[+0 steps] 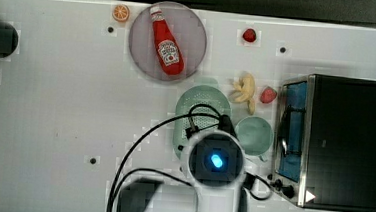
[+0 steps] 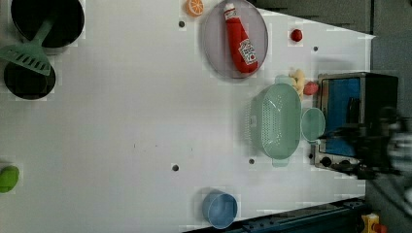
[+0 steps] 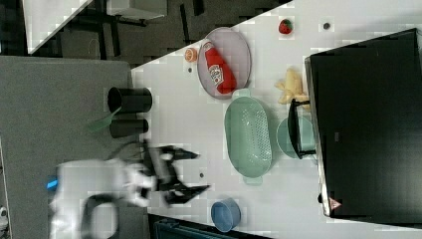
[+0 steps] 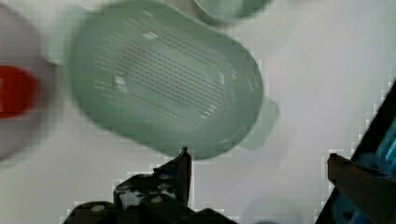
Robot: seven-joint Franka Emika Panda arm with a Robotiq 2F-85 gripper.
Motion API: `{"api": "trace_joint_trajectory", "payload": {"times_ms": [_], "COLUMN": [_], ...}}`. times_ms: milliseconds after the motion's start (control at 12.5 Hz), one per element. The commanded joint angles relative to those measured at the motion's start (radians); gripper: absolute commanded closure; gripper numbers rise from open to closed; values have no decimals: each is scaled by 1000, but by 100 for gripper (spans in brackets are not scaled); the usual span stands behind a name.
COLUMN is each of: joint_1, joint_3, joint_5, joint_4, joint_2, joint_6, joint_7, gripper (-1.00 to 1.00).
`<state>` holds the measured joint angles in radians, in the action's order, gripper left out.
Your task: Drag strainer right to left.
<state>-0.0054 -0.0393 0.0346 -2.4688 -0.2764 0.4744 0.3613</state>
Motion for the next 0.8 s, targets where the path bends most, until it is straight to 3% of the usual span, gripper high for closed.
{"api": "trace_joint_trajectory", "payload": {"times_ms": [80, 480, 800], "joint_1": [-1, -1, 7], "joint_3": [35, 48, 49], "joint_5": [17, 16, 16], "joint_4": [-48, -12, -13], "joint_2": [73, 362, 518], "joint_6": [185, 454, 652], "joint_7": [209, 274, 439], "gripper": [-100, -100, -100]}}
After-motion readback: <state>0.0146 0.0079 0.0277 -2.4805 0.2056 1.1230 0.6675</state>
